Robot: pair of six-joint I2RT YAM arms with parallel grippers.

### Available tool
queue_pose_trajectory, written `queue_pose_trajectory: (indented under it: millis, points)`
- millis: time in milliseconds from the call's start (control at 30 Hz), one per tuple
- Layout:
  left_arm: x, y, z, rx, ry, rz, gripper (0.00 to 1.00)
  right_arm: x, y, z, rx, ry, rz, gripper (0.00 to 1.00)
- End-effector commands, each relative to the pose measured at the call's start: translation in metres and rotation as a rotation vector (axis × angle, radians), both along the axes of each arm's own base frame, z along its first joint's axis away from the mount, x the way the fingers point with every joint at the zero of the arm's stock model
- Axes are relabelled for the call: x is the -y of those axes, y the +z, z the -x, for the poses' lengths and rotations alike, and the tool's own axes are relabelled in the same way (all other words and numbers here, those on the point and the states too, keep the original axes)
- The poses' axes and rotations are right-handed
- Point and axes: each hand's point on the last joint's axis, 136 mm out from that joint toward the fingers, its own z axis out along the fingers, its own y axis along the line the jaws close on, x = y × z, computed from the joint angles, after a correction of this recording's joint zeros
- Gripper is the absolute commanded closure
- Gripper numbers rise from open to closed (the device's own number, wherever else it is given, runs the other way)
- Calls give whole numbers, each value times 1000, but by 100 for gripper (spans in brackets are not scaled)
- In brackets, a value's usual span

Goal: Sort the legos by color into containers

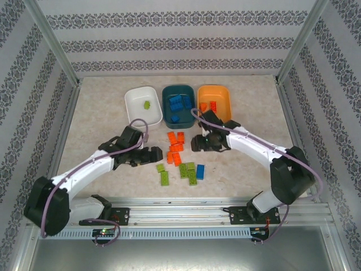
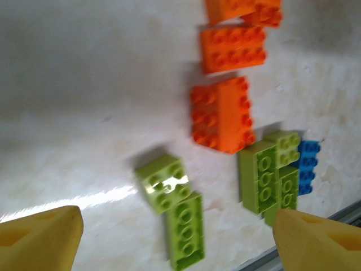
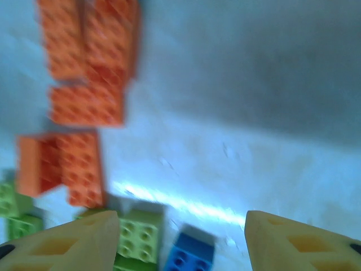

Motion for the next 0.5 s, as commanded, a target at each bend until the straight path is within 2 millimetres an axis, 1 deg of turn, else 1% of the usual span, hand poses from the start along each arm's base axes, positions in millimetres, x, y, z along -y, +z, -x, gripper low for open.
queue_pose_trajectory:
  millis: [0,100,233,267,333,467]
  points:
    - [7,-4,-3,-6,-77,-104,18,2,2,4,27,-84,-78,40]
    - [19,-9,-10,-14,-112,-156,23,13,-6,14,14,-96,-62,40]
    - [36,-22,-13,-46,-167,-223,27,24,-10,21,8,-115,-62,40]
    - [39,-27,-13,-58,-179,-237,29,26,-10,21,8,-119,-66,41]
    - [43,-36,-14,-77,-194,-278,33,29,-9,22,12,-124,-71,41]
    - [46,-51,-15,-110,-214,-334,34,33,-4,20,24,-133,-83,41]
